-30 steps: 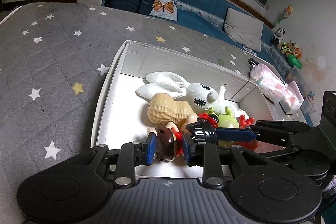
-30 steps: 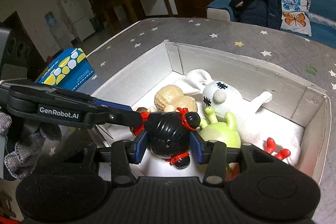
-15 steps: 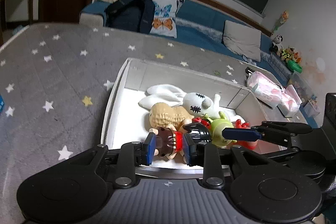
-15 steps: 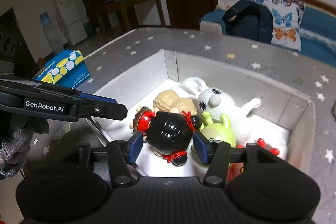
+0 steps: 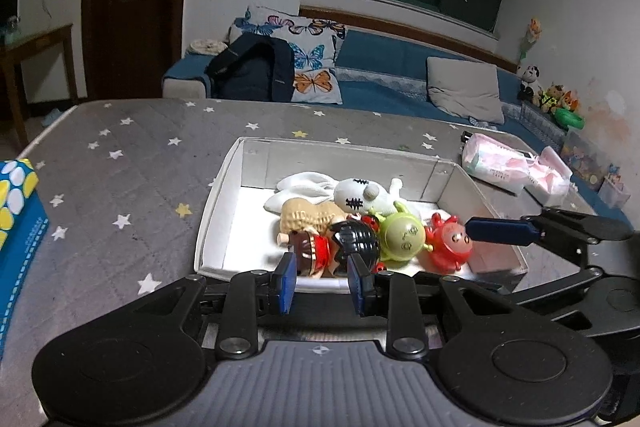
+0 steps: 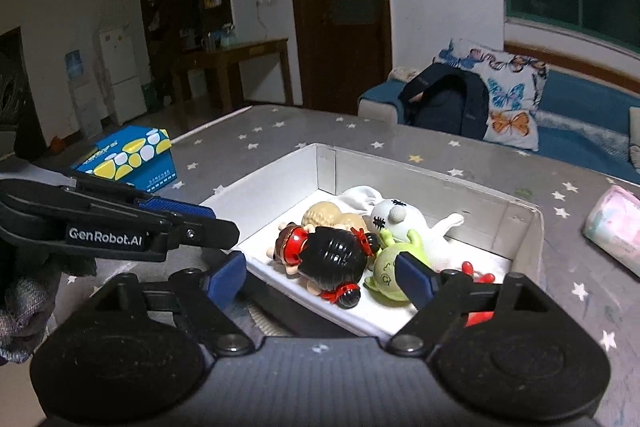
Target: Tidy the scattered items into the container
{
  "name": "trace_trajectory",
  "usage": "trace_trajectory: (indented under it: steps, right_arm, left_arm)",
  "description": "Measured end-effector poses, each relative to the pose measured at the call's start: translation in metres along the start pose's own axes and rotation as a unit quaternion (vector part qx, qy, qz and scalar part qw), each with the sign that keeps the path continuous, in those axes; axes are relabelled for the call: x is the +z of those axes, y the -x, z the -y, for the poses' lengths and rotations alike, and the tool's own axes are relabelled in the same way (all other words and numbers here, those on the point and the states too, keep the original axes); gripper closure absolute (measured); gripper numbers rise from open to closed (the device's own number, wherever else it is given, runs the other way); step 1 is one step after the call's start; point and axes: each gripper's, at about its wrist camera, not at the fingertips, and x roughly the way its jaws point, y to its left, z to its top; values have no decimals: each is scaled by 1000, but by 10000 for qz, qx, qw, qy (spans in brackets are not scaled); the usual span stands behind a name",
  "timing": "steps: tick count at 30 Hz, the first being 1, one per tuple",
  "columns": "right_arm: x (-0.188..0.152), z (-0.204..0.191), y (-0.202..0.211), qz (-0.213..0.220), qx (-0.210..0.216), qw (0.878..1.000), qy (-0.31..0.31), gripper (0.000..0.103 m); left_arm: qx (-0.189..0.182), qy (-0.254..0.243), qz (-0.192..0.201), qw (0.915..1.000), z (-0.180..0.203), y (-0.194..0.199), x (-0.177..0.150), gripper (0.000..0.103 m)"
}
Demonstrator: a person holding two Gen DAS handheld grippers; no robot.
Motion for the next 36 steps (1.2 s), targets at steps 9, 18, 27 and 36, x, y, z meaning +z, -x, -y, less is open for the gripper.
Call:
trace_trajectory:
  steps: [9,18,27,36]
  right_arm:
    - [-22,-9,28,267,-313,9991,-130,4]
    - [-40,-20,42,352,-657,9972,-81,0]
    - [-54,-26,42,344,-709,9963,-349,0]
    - [-70,-31,38,172,-813,9946,-618,0]
  left_arm:
    - [363,-155,48,9992,15,14,-24,72]
    - [547,-142,75,9984,19,19,-42,73]
    - [526,-73,72,9986,21,25,-54,72]
    - [561,-59,63,9984,24,29,-66,73]
